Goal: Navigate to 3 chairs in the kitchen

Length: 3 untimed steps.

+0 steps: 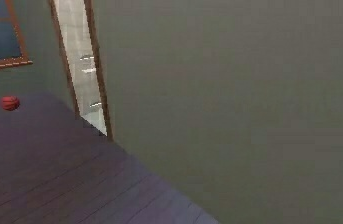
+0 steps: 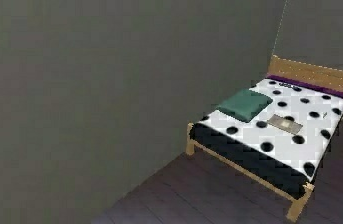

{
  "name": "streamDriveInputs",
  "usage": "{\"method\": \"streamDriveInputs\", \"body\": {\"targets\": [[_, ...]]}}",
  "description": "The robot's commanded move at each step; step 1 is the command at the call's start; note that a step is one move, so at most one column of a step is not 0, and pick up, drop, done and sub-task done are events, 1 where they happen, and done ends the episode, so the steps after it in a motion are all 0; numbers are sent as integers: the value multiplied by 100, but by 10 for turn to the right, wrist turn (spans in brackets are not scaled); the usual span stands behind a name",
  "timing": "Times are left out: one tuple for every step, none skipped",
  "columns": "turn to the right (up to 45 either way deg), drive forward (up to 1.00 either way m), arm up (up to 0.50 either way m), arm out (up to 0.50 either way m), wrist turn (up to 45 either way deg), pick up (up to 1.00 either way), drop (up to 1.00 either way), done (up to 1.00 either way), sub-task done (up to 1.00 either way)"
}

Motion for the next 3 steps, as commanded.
{"method": "streamDriveInputs", "body": {"targets": [[0, 40, 0, 0, 0, 0, 0, 0, 0], [-420, 0, 0, 0, 0, 0, 0, 0, 0], [0, 75, 0, 0, 0, 0, 0, 0, 0]]}}
